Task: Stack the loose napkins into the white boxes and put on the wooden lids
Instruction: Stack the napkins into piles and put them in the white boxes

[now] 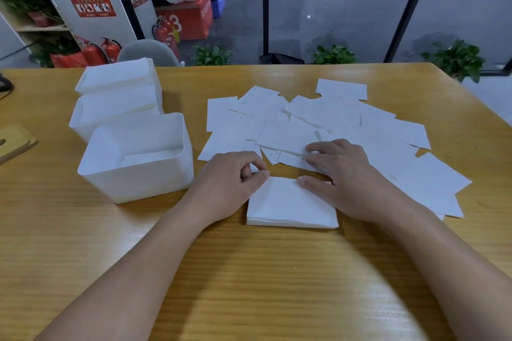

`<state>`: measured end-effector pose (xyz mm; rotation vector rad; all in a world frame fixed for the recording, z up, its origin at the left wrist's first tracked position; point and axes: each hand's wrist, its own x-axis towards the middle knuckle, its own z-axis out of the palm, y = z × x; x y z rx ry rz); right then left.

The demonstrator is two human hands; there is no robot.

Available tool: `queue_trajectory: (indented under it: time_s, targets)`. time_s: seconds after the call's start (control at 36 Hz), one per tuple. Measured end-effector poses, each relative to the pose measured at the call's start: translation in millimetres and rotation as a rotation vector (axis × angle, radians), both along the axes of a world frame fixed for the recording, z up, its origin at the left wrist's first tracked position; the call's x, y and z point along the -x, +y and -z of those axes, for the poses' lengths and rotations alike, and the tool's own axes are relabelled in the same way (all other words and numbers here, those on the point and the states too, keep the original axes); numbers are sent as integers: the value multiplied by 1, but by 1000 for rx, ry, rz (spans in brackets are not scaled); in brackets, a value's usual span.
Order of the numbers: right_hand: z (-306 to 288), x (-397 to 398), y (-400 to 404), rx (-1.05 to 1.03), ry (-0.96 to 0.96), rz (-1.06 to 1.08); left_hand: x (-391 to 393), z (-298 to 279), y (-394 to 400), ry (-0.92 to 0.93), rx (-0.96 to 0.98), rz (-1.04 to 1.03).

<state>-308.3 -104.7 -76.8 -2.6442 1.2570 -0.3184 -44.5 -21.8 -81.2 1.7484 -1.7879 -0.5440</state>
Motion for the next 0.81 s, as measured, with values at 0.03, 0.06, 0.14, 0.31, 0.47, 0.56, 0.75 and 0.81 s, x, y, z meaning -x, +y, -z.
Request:
queue_trajectory:
  time_s: [0.03, 0.06, 0.14, 0.31, 0.47, 0.56, 0.75, 0.81]
  targets:
    - [-1, 0, 0, 1, 1, 2, 0, 0, 0, 1, 0, 0]
    - [-1, 0, 1, 4, 1, 3, 0, 0, 0, -1, 0, 0]
    - [-3, -1, 2, 1, -19, 12, 1, -1, 1, -9, 0, -5]
    - [-5, -1, 4, 21, -105, -15, 3, -3, 2, 38, 28, -38]
    - [-9, -2, 8, 115, -356, -144, 4, -6, 1, 26, 156, -131]
    - [-11, -4, 14, 120, -484, -160, 3, -3, -1, -10, 171, -120]
    - [-13, -3, 16, -66, -598, -49, 0, -2, -5, -5, 222, -89]
    - [-12, -3, 15, -58, -603, -5, -2, -1, -5, 3, 215, -85]
